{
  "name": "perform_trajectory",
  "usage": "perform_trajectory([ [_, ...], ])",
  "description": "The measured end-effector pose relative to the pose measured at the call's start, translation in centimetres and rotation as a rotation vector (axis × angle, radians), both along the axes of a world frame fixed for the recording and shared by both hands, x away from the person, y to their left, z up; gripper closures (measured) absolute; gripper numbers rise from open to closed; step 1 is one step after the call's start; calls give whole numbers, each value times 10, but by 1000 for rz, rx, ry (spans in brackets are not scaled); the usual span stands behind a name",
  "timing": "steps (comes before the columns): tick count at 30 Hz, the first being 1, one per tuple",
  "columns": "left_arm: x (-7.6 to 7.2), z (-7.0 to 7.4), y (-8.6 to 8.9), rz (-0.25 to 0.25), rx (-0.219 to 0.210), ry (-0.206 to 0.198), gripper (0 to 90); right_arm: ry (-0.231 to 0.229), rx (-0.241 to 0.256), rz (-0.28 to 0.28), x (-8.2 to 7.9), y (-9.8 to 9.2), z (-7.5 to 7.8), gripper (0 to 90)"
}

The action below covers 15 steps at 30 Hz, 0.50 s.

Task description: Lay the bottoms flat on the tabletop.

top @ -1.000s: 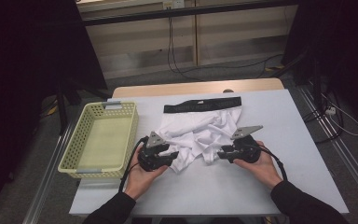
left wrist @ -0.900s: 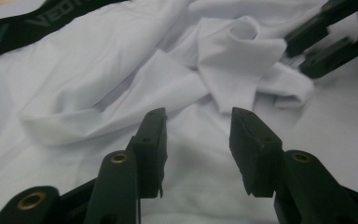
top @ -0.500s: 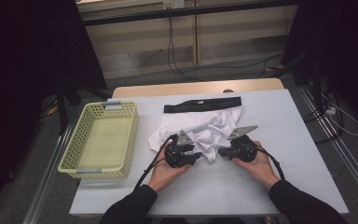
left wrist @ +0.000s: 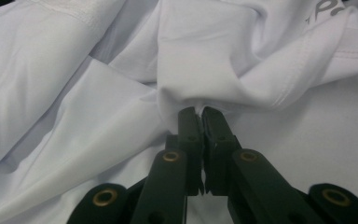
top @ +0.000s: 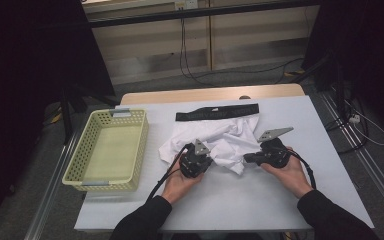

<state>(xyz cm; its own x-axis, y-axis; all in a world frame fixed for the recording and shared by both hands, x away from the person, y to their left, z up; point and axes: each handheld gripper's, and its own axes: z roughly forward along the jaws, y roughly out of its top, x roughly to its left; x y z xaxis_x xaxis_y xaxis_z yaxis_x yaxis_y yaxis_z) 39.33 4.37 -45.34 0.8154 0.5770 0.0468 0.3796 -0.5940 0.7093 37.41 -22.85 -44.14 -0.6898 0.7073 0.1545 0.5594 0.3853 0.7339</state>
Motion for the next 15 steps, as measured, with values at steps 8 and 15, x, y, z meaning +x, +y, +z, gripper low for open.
perform_trajectory([
  [8,-12,30,24,0,-21,-46,882,-48,-3,-74,1,-24,10,900],
  [15,-14,23,29,-31,-15,-5,879,-44,-34,-82,10,-22,3,900],
])
